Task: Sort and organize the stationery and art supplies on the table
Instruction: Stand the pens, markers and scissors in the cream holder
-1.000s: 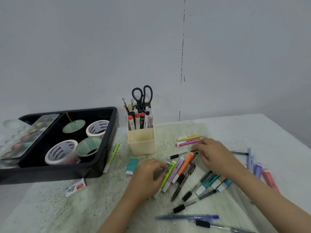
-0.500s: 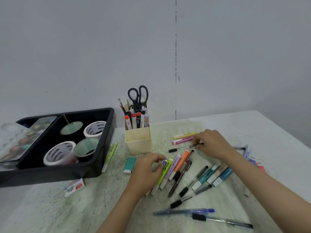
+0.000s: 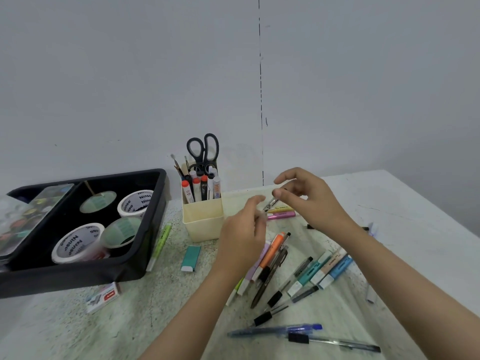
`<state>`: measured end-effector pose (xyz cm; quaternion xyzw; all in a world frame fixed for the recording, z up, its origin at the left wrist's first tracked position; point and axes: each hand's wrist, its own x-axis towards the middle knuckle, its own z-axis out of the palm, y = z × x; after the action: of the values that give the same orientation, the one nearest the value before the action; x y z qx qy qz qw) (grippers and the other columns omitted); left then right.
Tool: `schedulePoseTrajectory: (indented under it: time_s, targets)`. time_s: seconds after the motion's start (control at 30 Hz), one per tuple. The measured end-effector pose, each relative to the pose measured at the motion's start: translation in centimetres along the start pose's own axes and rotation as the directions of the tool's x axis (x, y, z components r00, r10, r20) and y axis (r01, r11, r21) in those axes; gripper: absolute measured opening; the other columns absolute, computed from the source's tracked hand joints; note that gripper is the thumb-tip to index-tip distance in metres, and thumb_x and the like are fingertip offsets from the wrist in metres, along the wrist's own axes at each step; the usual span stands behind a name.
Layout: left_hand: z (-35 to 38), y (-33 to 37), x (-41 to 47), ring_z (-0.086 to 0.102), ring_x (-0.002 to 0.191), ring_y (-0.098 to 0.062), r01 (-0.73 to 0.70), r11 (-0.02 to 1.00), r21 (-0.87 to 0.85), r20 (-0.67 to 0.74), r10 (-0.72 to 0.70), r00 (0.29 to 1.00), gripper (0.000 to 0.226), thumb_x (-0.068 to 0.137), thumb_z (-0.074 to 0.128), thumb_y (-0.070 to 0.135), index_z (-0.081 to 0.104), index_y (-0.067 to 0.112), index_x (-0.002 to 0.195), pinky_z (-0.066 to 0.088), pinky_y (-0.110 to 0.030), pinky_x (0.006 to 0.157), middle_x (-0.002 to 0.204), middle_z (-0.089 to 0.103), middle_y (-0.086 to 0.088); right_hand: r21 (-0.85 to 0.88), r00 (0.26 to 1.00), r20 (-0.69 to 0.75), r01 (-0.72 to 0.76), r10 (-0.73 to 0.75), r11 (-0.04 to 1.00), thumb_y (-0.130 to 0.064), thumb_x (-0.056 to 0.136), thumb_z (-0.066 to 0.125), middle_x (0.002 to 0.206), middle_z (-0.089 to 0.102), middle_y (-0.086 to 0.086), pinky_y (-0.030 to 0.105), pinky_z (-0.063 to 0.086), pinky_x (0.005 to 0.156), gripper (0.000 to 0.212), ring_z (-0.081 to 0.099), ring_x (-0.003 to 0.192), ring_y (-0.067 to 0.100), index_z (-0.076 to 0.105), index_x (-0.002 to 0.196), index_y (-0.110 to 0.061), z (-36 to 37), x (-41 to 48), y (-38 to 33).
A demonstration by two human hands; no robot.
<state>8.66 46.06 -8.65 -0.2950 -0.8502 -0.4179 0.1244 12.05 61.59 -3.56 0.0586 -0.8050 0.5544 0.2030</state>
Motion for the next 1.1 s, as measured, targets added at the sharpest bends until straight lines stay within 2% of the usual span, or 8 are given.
schedulePoseTrajectory:
  time_s: [0.13, 0.23, 0.3, 0.53, 0.67, 0.8, 0.97, 1.1]
  targets:
    - [0.0, 0.3, -0.1, 0.058, 0.063, -0.015, 0.285, 0.863, -0.418, 0.041, -0.295, 0.954, 0.022, 0.1, 0.039, 0.012, 0.059, 0.02, 0.094, 0.047, -0.027, 0.055, 0.083, 0.068, 0.002, -0.181, 0.998, 0.005, -0.064, 0.066, 0.981, -0.019, 0.096, 0.051, 0.082, 0.064, -0.011, 0.02, 0.043, 0.069, 0.013, 0.057, 0.075, 0.003, 0.063, 0.094, -0.024, 0.2, -0.3, 2.2]
    - [-0.3, -0.1, -0.3, 0.063, 0.074, -0.012, 0.425, 0.71, -0.562, 0.127, -0.433, 0.892, 0.023, 0.1, 0.038, 0.012, 0.06, 0.019, 0.097, 0.051, -0.025, 0.066, 0.09, 0.071, -0.003, -0.749, 0.96, 0.152, -0.042, 0.233, 0.661, -0.018, 0.094, 0.05, 0.109, 0.059, -0.005, 0.024, 0.04, 0.085, 0.024, 0.053, 0.098, 0.008, 0.064, 0.112, -0.025, -0.5, -0.9, 5.2]
    - [-0.7, -0.6, -0.5, 0.066, 0.083, -0.015, 0.487, 0.619, -0.616, 0.195, -0.479, 0.856, 0.024, 0.101, 0.038, 0.012, 0.061, 0.015, 0.101, 0.054, -0.028, 0.074, 0.096, 0.072, -0.005, -0.827, 0.933, 0.176, -0.033, 0.315, 0.561, -0.022, 0.093, 0.052, 0.124, 0.055, -0.003, 0.029, 0.039, 0.095, 0.028, 0.05, 0.111, 0.014, 0.064, 0.118, -0.026, -0.5, -1.6, 6.6]
    - [-0.5, -1.8, -1.5, 0.068, 0.095, -0.015, 0.543, 0.439, -0.716, 0.305, -0.503, 0.809, 0.028, 0.101, 0.035, 0.013, 0.063, 0.014, 0.103, 0.054, -0.029, 0.086, 0.102, 0.071, -0.004, -0.672, 0.951, 0.16, -0.091, 0.263, 0.735, -0.031, 0.083, 0.069, 0.104, 0.057, -0.012, 0.034, 0.038, 0.094, 0.012, 0.049, 0.101, 0.009, 0.063, 0.082, -0.042, -1.3, -2.0, 8.0]
    - [-0.3, -2.2, -1.6, 0.068, 0.096, -0.017, 0.544, 0.394, -0.741, 0.315, -0.511, 0.799, 0.028, 0.101, 0.035, 0.013, 0.063, 0.014, 0.104, 0.054, -0.03, 0.085, 0.103, 0.071, -0.007, -0.694, 0.921, 0.242, -0.056, 0.306, 0.718, -0.035, 0.081, 0.071, 0.114, 0.052, -0.014, 0.027, 0.032, 0.094, 0.018, 0.044, 0.109, 0.007, 0.069, 0.098, -0.039, -1.7, -1.9, 8.3]
    - [-0.1, -2.3, -1.7, 0.068, 0.095, -0.018, 0.542, 0.376, -0.752, 0.319, -0.511, 0.798, 0.026, 0.101, 0.037, 0.012, 0.063, 0.012, 0.104, 0.055, -0.028, 0.083, 0.102, 0.071, -0.008, -0.656, 0.916, 0.247, -0.082, 0.316, 0.751, -0.031, 0.08, 0.072, 0.114, 0.052, -0.015, 0.024, 0.031, 0.091, 0.012, 0.044, 0.111, 0.007, 0.068, 0.084, -0.042, -1.6, -2.0, 8.7]
    - [-0.1, -2.4, -1.7, 0.068, 0.098, -0.019, 0.548, 0.374, -0.749, 0.339, -0.495, 0.8, 0.027, 0.101, 0.036, 0.012, 0.062, 0.012, 0.107, 0.054, -0.028, 0.084, 0.104, 0.071, -0.008, -0.229, 0.934, 0.212, -0.24, 0.289, 0.943, -0.019, 0.082, 0.071, 0.104, 0.066, -0.008, 0.022, 0.044, 0.079, 0.008, 0.058, 0.099, 0.026, 0.072, 0.081, -0.027, -2.4, -1.8, 7.1]
    - [-0.2, -1.7, -1.5, 0.062, 0.11, -0.014, 0.548, 0.532, -0.645, 0.401, -0.374, 0.836, 0.03, 0.102, 0.034, 0.019, 0.061, 0.018, 0.116, 0.047, -0.028, 0.096, 0.112, 0.07, -0.001, 0.027, 0.97, 0.079, -0.233, 0.231, 0.972, -0.022, 0.083, 0.069, 0.097, 0.071, 0.006, 0.043, 0.048, 0.078, 0.005, 0.058, 0.089, 0.038, 0.073, 0.085, -0.021, -2.1, -1.0, 4.3]
